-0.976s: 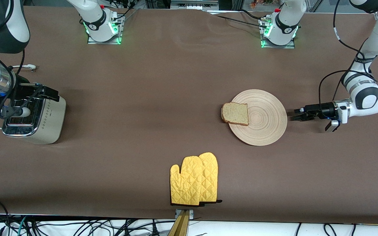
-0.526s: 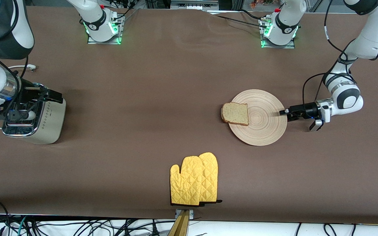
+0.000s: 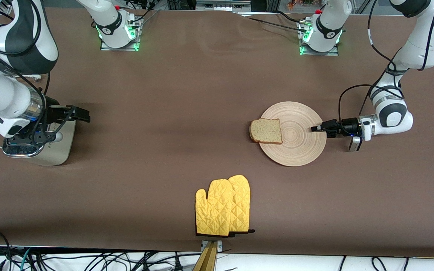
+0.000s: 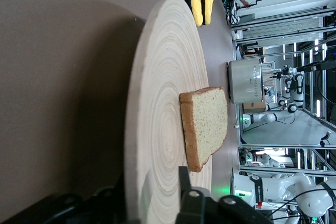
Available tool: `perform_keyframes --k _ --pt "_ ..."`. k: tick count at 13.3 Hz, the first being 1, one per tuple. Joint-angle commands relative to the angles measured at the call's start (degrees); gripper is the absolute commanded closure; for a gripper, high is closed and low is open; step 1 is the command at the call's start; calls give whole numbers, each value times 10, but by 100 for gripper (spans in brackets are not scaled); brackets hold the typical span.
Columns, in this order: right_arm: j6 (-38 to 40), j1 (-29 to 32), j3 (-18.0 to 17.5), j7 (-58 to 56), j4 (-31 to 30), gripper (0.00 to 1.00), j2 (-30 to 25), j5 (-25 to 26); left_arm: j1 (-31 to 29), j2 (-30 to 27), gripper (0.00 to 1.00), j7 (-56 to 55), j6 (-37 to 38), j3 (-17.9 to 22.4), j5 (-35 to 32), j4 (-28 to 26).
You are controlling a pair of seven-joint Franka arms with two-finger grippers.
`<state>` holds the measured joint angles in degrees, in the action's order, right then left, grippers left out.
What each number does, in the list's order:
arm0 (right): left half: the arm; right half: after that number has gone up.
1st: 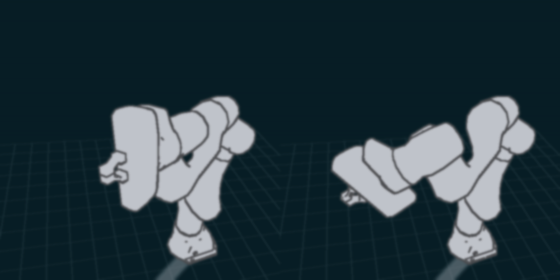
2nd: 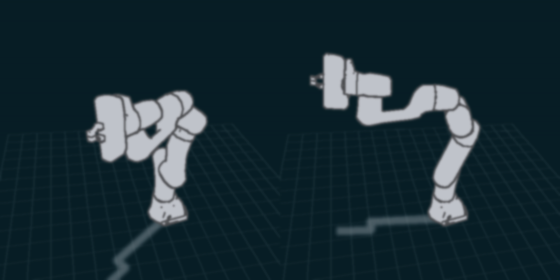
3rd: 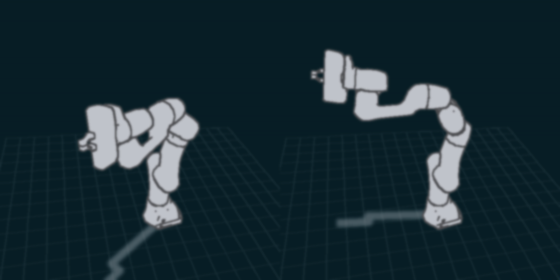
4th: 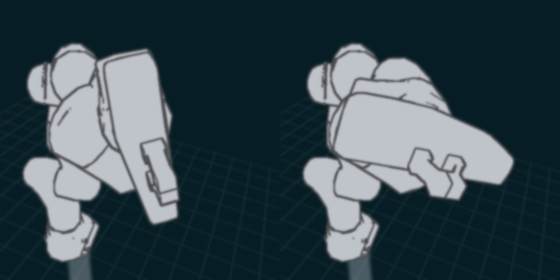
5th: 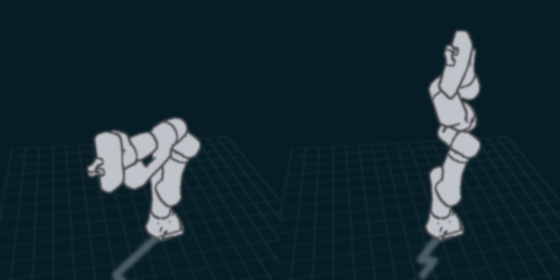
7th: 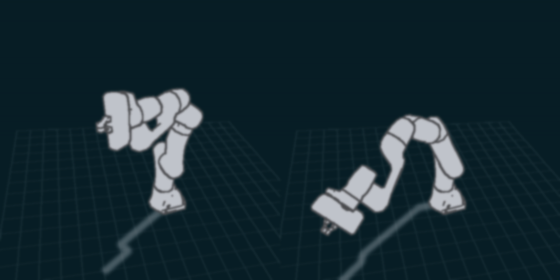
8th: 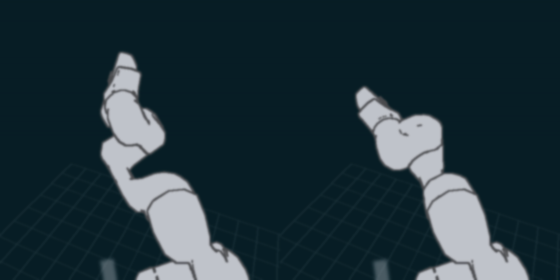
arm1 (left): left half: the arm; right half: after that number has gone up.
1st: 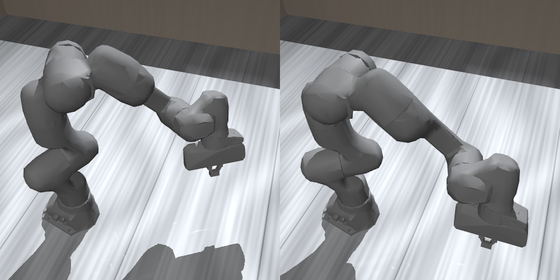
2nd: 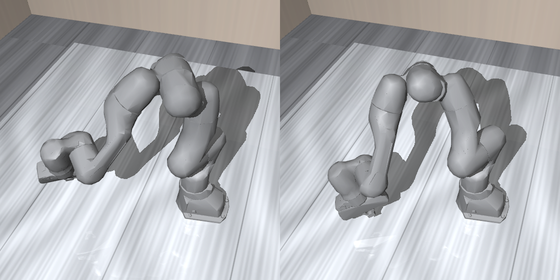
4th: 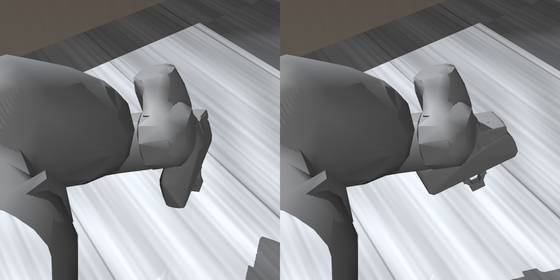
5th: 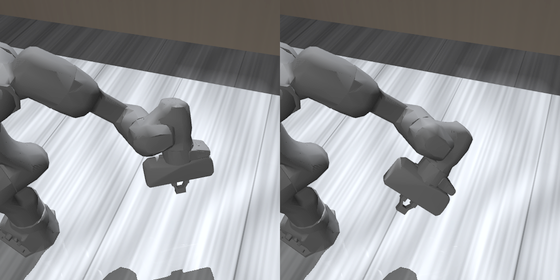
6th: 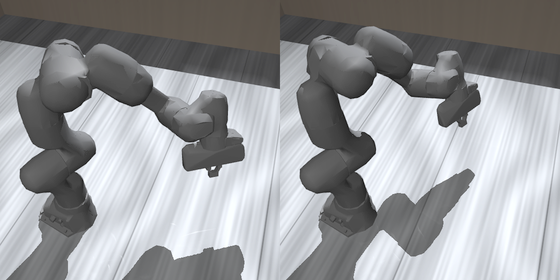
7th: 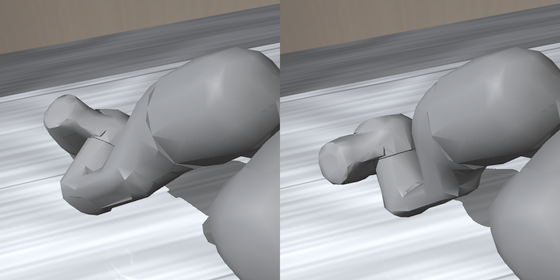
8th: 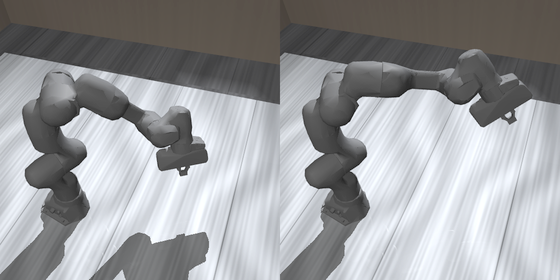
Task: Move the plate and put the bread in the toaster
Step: 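Slide the wooden plate toward the right gripper with the left gripper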
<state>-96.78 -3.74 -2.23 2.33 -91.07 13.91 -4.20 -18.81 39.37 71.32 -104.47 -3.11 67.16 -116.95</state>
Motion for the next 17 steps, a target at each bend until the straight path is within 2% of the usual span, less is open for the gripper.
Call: perform_keyframes --k 1,3,5,7,9,11,13,15,17 --pt "-6 -1 0 7 9 0 12 -33 -10 -1 90 20 14 -1 -13 15" --pt "-15 -2 0 7 9 0 22 -49 -11 0 90 19 16 -2 -13 16" --pt "-20 -4 0 7 8 0 30 -52 -11 0 99 16 18 -1 -13 16" --pt "-20 -3 0 7 8 0 31 -55 -11 -2 100 -6 35 -2 -13 17" --pt "-24 -3 1 7 8 0 38 -96 -12 -2 100 -24 36 -2 -13 18" --pt "-24 -3 1 7 8 0 43 -107 -13 -2 100 -47 38 -2 -12 19" --pt "-27 -3 0 7 7 0 47 -118 -13 -5 100 -105 64 -3 -12 43" --pt "-29 -2 1 7 7 0 50 -132 14 -1 100 -124 74 -6 -13 83" --pt "-32 -2 1 7 8 0 50 -133 67 1 100 -124 68 -8 11 92"
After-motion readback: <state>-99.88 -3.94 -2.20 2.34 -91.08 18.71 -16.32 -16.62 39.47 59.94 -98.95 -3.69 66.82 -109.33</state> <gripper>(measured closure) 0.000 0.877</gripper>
